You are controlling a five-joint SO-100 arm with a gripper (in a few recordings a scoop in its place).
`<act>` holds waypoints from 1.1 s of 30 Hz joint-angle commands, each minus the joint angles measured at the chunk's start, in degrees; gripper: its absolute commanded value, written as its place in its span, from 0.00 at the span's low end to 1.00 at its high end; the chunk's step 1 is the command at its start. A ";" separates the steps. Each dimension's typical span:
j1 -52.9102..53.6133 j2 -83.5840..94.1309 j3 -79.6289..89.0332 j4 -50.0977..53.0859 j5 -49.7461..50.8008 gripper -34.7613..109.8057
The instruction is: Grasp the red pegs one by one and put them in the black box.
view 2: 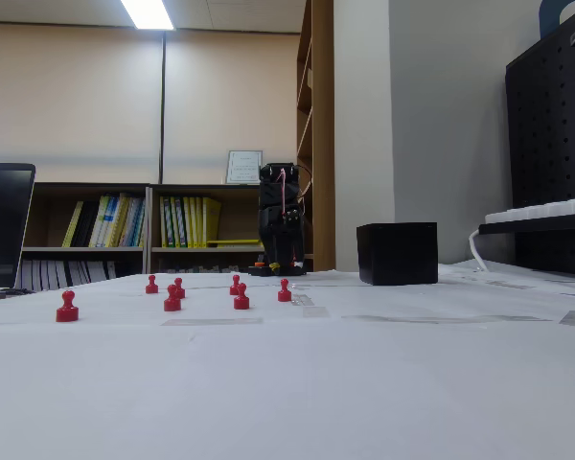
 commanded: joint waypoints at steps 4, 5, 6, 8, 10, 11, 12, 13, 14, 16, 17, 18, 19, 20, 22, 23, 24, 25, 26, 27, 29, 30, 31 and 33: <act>11.51 9.76 7.03 -9.58 5.89 0.34; 13.10 11.34 7.38 -11.25 7.03 0.34; 14.68 13.18 7.73 -13.01 8.17 0.34; 17.93 16.96 8.26 -17.67 10.37 0.34; 20.74 20.92 7.56 -24.70 12.13 0.34; 21.88 22.85 7.12 -28.39 12.92 0.34; 22.85 24.52 6.94 -31.64 13.36 0.34; 23.73 26.19 6.94 -34.37 13.89 0.34; 24.52 27.69 7.12 -36.65 14.24 0.34; 25.75 30.94 7.29 -42.80 14.59 0.34; 26.28 32.70 7.29 -46.23 14.85 0.34; 26.81 34.80 7.12 -50.80 15.12 0.34; 27.16 36.39 7.21 -53.53 15.38 0.34; 27.33 37.71 7.65 -55.28 15.47 0.34; 27.42 40.25 8.17 -59.06 15.29 0.34; 27.42 41.40 8.26 -61.08 15.21 0.34; 27.42 42.54 8.26 -63.28 15.12 0.34; 27.42 43.68 8.26 -65.21 15.03 0.34; 27.60 45.09 8.35 -67.06 15.21 0.34; 27.86 46.49 8.53 -68.73 15.38 0.34; 28.12 49.57 9.49 -71.28 15.47 0.34; 28.30 50.98 10.20 -71.98 15.47 0.34; 28.30 52.29 10.81 -73.04 15.38 0.34; 28.39 54.76 11.95 -75.41 15.29 0.34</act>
